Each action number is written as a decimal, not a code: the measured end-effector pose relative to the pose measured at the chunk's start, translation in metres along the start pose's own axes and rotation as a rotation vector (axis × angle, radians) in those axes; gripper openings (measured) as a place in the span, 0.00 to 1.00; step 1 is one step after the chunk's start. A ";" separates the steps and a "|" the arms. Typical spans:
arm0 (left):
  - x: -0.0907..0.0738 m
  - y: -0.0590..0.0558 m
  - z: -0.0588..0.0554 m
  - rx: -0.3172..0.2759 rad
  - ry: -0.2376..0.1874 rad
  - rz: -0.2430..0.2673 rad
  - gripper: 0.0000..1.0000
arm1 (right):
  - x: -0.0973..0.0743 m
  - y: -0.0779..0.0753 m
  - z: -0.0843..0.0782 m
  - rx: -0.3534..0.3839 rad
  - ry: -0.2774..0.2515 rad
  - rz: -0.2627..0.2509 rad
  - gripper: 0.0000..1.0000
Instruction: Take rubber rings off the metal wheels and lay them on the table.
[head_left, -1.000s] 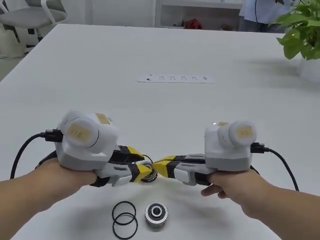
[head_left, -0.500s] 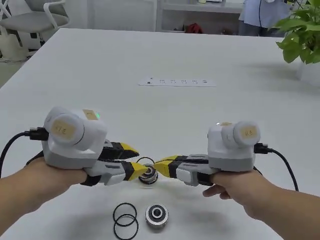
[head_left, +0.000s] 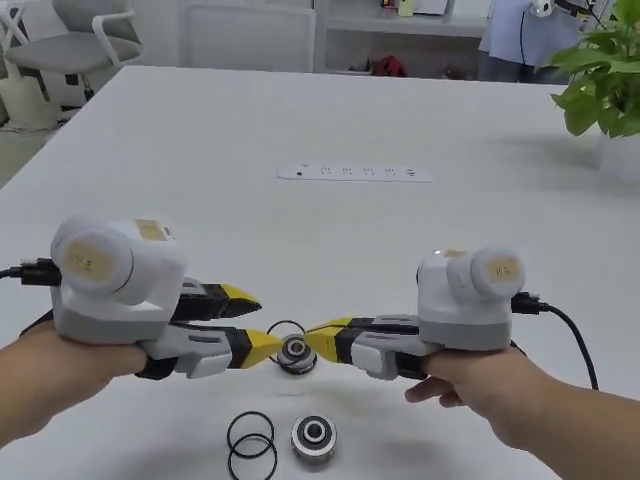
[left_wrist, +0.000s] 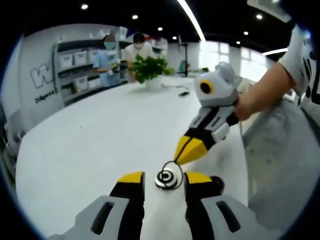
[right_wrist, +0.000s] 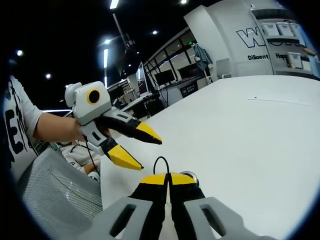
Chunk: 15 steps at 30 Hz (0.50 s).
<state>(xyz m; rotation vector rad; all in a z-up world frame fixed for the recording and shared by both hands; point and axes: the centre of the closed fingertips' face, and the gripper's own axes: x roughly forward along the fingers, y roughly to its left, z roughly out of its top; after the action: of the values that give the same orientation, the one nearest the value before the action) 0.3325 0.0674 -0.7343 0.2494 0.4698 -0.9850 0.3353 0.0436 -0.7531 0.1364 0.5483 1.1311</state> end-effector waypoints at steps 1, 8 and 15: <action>-0.002 0.000 0.001 -0.001 -0.003 0.000 0.33 | 0.000 0.001 0.000 -0.002 0.000 0.002 0.00; -0.010 0.000 0.000 0.000 -0.010 0.008 0.35 | 0.000 0.008 0.001 -0.001 0.001 0.018 0.00; -0.018 -0.001 -0.001 0.004 -0.016 0.013 0.37 | 0.001 0.015 0.003 -0.003 -0.002 0.030 0.00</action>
<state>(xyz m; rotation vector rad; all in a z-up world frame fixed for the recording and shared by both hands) 0.3233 0.0805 -0.7260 0.2479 0.4511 -0.9745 0.3249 0.0513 -0.7456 0.1435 0.5437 1.1604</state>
